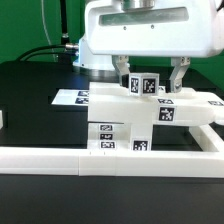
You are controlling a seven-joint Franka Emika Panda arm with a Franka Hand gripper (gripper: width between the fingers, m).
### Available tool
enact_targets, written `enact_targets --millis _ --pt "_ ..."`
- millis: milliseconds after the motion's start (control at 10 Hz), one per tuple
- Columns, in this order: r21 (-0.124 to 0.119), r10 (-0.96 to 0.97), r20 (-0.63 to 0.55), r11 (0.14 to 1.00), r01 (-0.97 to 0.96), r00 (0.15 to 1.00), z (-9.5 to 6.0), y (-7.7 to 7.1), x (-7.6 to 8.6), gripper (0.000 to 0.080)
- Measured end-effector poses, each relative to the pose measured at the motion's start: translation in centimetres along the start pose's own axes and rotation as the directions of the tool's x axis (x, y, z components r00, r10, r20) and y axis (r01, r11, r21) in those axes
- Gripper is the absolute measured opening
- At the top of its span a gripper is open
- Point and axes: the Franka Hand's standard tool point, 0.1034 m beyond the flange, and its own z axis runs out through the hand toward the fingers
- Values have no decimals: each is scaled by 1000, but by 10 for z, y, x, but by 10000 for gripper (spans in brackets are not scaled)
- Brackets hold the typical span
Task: Assemble chair
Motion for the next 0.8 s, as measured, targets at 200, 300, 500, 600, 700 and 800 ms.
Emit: enact_targets --millis 200,300,500,600,700,800 --pt "-26 -259 -7 965 259 966 -1 1 2 649" --pt "-32 -351 -6 936 351 936 -1 0 2 649" --pt "-53 -526 0 849 525 851 -1 0 3 649" --pt "-67 -617 9 785 616 787 -1 0 3 649" --pt "-73 -683 17 728 682 730 0 0 3 649" --pt "-78 -727 23 683 726 687 0 0 2 649"
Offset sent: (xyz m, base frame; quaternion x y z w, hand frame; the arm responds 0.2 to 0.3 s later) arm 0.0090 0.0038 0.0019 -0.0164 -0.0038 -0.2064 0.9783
